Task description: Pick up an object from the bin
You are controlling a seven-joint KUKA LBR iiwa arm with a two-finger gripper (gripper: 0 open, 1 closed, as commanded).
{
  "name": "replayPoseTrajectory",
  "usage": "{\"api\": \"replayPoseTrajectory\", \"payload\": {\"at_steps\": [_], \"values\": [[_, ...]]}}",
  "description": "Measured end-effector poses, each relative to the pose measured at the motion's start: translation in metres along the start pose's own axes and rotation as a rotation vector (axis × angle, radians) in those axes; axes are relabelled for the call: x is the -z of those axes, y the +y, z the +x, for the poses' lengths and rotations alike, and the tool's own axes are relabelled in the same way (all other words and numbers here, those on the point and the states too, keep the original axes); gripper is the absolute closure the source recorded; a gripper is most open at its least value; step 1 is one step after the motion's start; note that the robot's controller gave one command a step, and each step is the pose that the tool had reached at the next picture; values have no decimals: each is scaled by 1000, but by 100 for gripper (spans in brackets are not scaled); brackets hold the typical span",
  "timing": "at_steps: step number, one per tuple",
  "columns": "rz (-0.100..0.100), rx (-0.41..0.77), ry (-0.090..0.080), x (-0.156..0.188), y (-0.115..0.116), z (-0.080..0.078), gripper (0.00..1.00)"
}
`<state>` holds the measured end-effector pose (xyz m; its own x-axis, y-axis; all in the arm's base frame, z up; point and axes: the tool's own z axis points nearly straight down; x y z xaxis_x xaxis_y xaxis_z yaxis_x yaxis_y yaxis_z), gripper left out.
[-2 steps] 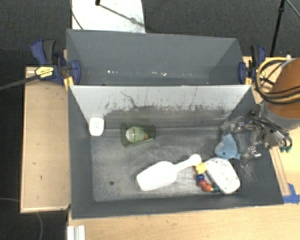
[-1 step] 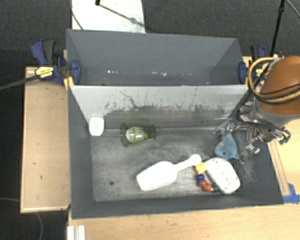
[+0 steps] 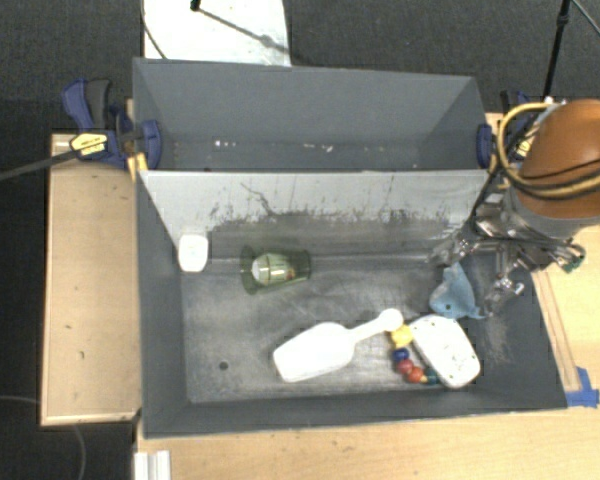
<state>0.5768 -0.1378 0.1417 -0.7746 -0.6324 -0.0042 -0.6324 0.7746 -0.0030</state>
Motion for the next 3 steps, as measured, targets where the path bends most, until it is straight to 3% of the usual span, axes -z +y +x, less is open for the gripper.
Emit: {"api": "replayPoseTrajectory", "payload": {"at_steps": [1,2,3], "values": [[-2,231,1,-50,-2,-12,0],[-11,414,-3,-69,-13,-7,100],[-11,414,-3,-69,-13,-7,100]]}}
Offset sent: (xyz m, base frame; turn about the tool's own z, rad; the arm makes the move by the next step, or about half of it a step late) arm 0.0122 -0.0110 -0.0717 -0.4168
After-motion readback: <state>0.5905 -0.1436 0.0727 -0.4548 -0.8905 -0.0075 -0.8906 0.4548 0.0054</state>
